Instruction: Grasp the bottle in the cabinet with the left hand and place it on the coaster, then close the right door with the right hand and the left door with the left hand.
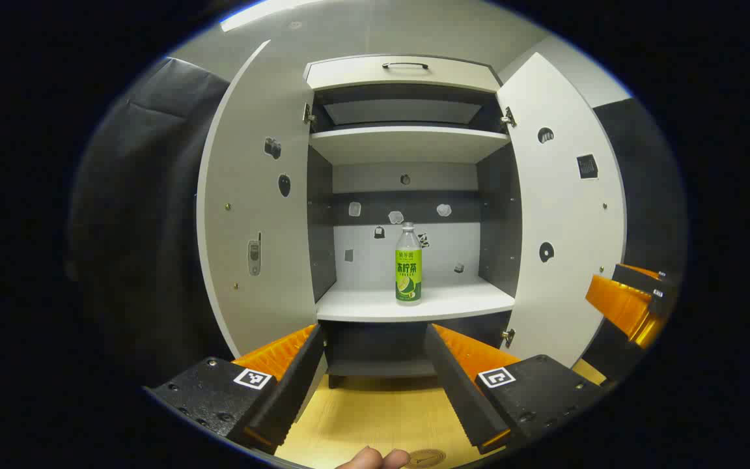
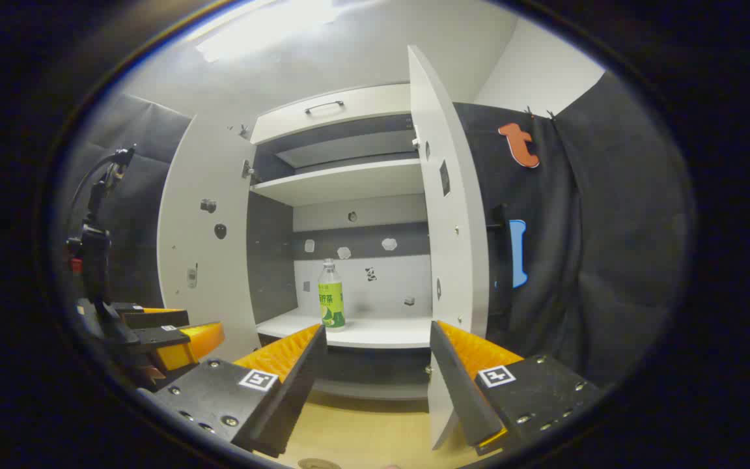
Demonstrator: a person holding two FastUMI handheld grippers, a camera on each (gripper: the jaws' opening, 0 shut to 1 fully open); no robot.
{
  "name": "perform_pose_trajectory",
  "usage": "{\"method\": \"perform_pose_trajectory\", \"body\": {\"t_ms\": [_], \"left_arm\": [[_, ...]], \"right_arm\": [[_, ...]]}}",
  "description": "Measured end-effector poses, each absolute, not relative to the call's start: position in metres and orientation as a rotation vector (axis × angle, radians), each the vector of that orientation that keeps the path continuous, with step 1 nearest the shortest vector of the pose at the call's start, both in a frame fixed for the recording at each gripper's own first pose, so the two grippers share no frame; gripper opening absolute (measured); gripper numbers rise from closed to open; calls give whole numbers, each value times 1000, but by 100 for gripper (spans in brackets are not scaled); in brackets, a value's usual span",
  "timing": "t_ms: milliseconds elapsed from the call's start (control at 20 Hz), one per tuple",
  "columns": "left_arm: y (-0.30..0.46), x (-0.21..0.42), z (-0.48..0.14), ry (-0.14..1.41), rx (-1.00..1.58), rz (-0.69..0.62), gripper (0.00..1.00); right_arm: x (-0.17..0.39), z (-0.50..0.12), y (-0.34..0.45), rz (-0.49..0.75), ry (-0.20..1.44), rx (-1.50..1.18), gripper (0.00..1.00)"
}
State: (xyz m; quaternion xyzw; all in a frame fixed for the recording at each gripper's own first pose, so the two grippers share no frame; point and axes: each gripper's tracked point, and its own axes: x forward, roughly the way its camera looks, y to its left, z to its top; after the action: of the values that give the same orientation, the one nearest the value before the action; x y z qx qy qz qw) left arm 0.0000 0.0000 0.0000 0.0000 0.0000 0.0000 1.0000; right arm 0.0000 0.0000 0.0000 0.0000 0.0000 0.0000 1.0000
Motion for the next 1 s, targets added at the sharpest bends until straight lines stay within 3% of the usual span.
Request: {"method": "perform_pose_trajectory", "body": {"t_ms": [950,1000], "left_arm": [[17,52,5,5,8,-73,98],[17,57,6,5,10,-75,98]], "right_arm": [[29,12,24,-28,-22,-31,93],[31,15,23,-32,-26,-26,96]]}}
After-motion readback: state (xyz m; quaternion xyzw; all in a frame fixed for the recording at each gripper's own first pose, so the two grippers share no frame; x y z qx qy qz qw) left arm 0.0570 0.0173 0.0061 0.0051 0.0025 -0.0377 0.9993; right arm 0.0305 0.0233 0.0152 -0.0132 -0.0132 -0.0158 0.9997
